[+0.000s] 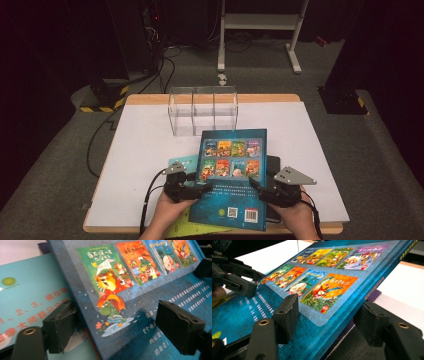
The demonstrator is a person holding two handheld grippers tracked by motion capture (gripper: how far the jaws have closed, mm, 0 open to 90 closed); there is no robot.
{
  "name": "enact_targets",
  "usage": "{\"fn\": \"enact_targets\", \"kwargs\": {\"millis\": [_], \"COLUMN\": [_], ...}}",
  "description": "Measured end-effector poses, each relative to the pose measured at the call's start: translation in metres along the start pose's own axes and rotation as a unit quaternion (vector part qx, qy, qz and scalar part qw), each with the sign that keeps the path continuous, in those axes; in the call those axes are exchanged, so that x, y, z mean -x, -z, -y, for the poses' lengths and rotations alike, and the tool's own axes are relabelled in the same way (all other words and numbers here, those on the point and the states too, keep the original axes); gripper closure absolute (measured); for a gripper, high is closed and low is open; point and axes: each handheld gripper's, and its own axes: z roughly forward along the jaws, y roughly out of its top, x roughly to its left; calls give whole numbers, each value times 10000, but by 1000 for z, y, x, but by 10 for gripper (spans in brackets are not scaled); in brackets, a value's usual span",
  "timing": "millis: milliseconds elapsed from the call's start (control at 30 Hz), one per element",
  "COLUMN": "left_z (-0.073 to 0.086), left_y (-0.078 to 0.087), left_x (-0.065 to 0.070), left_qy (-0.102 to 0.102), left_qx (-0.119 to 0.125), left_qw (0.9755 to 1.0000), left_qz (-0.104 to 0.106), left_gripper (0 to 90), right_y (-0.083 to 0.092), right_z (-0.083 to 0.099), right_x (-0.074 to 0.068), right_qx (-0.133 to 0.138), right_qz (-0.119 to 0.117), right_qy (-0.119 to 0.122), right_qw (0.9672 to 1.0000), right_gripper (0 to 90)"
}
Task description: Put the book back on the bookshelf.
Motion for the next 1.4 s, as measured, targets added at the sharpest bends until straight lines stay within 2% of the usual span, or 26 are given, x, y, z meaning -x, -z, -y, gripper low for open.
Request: {"fn": "enact_targets", "kwargs": {"millis": [100,200,300,433,533,700,767,867,1000,1100,1233,1300,1400], "left_z": [0,0,-1,-2,-4,-10,-13,-22,-31,-36,-34,-33,-32], "left_y": [1,3,4,4,3,1,-2,-5,-11,-10,-5,-4,1], "left_x": [1,2,1,1,2,5,6,6,7,5,2,0,1], "left_qy": [10,-75,-144,-119,-157,-319,-320,-300,-408,-367,-379,-351,-442], "left_qx": [46,81,86,86,118,151,143,144,181,280,459,463,534], "left_qw": [10000,9999,9998,9999,9998,9994,9994,9994,9990,9989,9982,9983,9976], "left_qz": [57,77,70,22,-17,-48,-69,-44,-63,51,114,105,81], "left_gripper": [178,186,195,215,216,217,219,264,287,333,346,346,349], "right_y": [1,1,0,-3,-5,-6,-6,-8,-11,-13,-15,-17,-20], "right_z": [-1,-1,-2,-2,-3,-8,-9,-13,-22,-30,-33,-34,-35], "right_x": [-2,-1,0,4,5,6,7,11,15,19,17,16,15], "right_qx": [36,37,16,-82,-102,-14,15,24,75,45,67,47,44], "right_qz": [18,6,-36,-110,-116,-23,15,82,247,338,352,342,304], "right_qy": [42,8,-83,-287,-331,-317,-307,-323,-325,-306,-265,-267,-291], "right_qw": [10000,10000,10000,9995,9993,9995,9995,9994,9991,9989,9990,9990,9991], "right_gripper": [368,367,366,364,363,361,360,361,361,362,362,362,362]}}
